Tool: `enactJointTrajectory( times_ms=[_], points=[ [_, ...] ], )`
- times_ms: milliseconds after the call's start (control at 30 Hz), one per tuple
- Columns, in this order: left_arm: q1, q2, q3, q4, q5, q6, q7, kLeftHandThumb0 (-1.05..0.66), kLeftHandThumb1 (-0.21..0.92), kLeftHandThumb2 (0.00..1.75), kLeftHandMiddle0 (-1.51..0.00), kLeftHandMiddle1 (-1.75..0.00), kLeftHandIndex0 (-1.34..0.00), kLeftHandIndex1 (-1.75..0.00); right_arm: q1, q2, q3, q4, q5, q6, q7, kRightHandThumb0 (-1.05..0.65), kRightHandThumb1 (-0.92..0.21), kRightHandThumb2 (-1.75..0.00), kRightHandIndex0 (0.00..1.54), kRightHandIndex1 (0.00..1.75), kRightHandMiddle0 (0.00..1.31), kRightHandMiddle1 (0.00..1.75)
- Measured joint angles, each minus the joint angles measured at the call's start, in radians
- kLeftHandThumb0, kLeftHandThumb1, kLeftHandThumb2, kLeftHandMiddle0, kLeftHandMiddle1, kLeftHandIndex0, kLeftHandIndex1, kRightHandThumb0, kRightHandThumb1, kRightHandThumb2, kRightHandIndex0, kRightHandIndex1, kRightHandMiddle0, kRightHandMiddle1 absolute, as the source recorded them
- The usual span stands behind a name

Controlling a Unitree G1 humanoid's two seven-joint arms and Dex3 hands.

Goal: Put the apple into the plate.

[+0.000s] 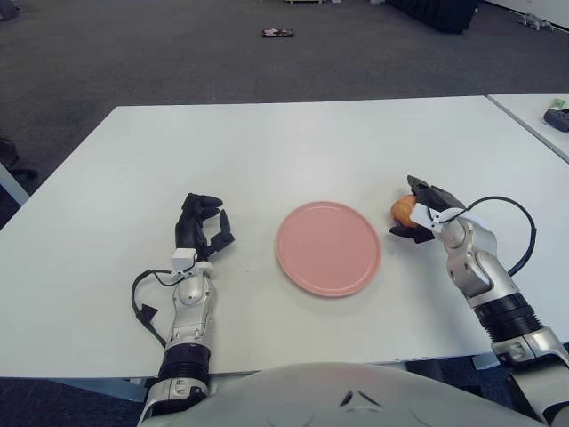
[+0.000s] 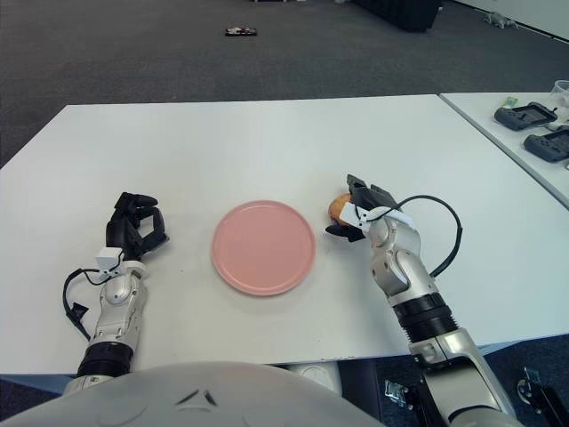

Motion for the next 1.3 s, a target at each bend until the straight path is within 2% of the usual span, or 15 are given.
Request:
enactJointTrajectory(
  times_ms=[67, 267, 433, 500, 633, 700, 767, 800, 933, 1000, 1067, 1200, 1300],
  points=[
    [0.000, 0.000, 0.000, 0.000, 0.000, 0.000, 0.000, -0.44, 0.43, 1.19, -0.83, -1.75, -0.52, -1.75, -0.014, -0.019, 0.012, 0.008, -0.003, 0.000, 0.028, -0.97, -0.60, -0.79, 0.00, 0.00, 0.00, 0.01],
    [-0.001, 0.000, 0.001, 0.002, -0.001, -0.002, 0.000, -0.45, 0.41, 1.21, -0.84, -1.75, -0.53, -1.75, -0.033, -0.042, 0.031, 0.021, -0.005, -0.002, 0.060, -0.88, -0.51, -0.89, 0.03, 0.04, 0.00, 0.21],
    [-0.002, 0.000, 0.002, 0.002, -0.001, -0.002, 0.000, -0.45, 0.41, 1.21, -0.85, -1.75, -0.53, -1.75, -0.040, -0.043, 0.038, 0.023, -0.004, -0.005, 0.068, -0.84, -0.46, -0.92, 0.00, 0.35, 0.00, 0.52],
    [-0.001, 0.000, 0.002, 0.002, -0.001, -0.002, 0.000, -0.45, 0.41, 1.21, -0.85, -1.75, -0.53, -1.75, -0.040, -0.043, 0.039, 0.024, -0.003, -0.016, 0.067, -0.82, -0.43, -0.93, 0.00, 0.52, 0.00, 0.67],
    [0.000, 0.000, 0.002, 0.001, -0.002, -0.002, 0.000, -0.45, 0.41, 1.22, -0.84, -1.75, -0.53, -1.75, -0.040, -0.043, 0.039, 0.026, 0.002, -0.041, 0.062, -0.70, -0.30, -1.07, 0.00, 1.00, 0.00, 1.08],
    [0.000, 0.000, 0.002, 0.001, -0.003, -0.002, 0.000, -0.45, 0.41, 1.21, -0.84, -1.75, -0.53, -1.75, -0.039, -0.043, 0.037, 0.029, 0.004, -0.053, 0.057, -0.59, -0.22, -1.21, 0.00, 1.33, 0.00, 1.41],
    [0.000, -0.001, 0.002, 0.000, -0.006, -0.002, 0.000, -0.45, 0.41, 1.21, -0.83, -1.75, -0.53, -1.75, -0.036, -0.043, 0.032, 0.030, 0.011, -0.064, 0.049, -0.50, -0.18, -1.28, 0.06, 1.52, 0.07, 1.58],
    [0.000, -0.001, 0.003, 0.000, -0.007, -0.002, 0.000, -0.44, 0.42, 1.21, -0.83, -1.75, -0.53, -1.75, -0.033, -0.042, 0.027, 0.029, 0.020, -0.067, 0.044, -0.48, -0.27, -1.24, 0.14, 1.60, 0.22, 1.64],
    [0.000, -0.001, 0.004, 0.000, -0.011, -0.003, 0.000, -0.44, 0.42, 1.20, -0.82, -1.75, -0.53, -1.75, -0.014, -0.033, 0.008, 0.019, 0.041, -0.068, 0.023, -0.44, -0.40, -1.18, 0.26, 1.72, 0.44, 1.72],
    [0.000, -0.001, 0.005, 0.000, -0.012, -0.003, 0.000, -0.44, 0.42, 1.20, -0.82, -1.75, -0.52, -1.75, -0.009, -0.030, 0.004, 0.015, 0.043, -0.062, 0.016, -0.23, -0.33, -1.26, 0.46, 1.67, 0.46, 1.73],
    [0.000, -0.001, 0.005, 0.001, -0.013, -0.003, 0.000, -0.44, 0.42, 1.20, -0.81, -1.75, -0.52, -1.75, -0.005, -0.020, -0.001, 0.006, 0.042, -0.043, 0.007, -0.12, -0.26, -1.36, 0.57, 1.69, 0.47, 1.74],
    [0.000, -0.001, 0.006, 0.001, -0.018, -0.003, -0.001, -0.44, 0.42, 1.20, -0.81, -1.75, -0.52, -1.75, 0.008, -0.006, -0.002, -0.009, 0.038, -0.029, -0.024, -0.03, -0.12, -1.54, 0.73, 1.73, 0.54, 1.74],
    [0.000, -0.001, 0.007, 0.001, -0.019, -0.003, -0.001, -0.44, 0.43, 1.19, -0.81, -1.75, -0.52, -1.75, 0.018, -0.002, -0.002, -0.015, 0.035, -0.039, -0.046, -0.01, -0.08, -1.59, 0.77, 1.74, 0.57, 1.75]
  ],
)
